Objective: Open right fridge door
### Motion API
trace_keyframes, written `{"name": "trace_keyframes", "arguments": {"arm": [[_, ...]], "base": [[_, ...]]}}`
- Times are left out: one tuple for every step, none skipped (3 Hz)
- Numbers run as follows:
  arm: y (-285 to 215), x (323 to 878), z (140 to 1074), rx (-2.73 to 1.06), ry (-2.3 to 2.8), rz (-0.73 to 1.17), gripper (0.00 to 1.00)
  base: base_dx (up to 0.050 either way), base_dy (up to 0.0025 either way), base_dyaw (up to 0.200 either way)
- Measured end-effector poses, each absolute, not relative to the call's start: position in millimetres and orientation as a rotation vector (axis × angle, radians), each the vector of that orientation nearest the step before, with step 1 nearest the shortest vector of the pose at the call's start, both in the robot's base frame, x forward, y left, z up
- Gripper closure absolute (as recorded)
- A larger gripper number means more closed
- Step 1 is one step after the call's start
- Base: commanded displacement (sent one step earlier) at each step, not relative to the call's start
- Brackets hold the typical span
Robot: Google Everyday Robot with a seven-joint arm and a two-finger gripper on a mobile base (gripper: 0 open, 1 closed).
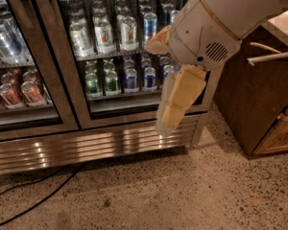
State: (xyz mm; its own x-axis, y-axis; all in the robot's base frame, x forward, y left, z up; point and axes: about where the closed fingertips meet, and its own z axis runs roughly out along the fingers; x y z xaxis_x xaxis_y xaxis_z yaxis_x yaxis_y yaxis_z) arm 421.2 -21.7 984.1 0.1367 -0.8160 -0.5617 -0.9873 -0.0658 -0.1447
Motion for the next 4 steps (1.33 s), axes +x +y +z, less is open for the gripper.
{"name": "trace_keyframes", "arguments": {"arm": [[-34,434,924,-1.866,1.792,0.620,0.00],[-45,438,859,-1.818,1.888,0.733,0.00],[-45,438,854,-1.818,1.893,0.745,0.00],[-39,434,863,-1.806,1.752,0.860,0.00]], "base": [[0.000,0.00000,0.000],[0.000,0.00000,0.000],[0.000,0.00000,0.000],[0.000,0.00000,0.000]]}}
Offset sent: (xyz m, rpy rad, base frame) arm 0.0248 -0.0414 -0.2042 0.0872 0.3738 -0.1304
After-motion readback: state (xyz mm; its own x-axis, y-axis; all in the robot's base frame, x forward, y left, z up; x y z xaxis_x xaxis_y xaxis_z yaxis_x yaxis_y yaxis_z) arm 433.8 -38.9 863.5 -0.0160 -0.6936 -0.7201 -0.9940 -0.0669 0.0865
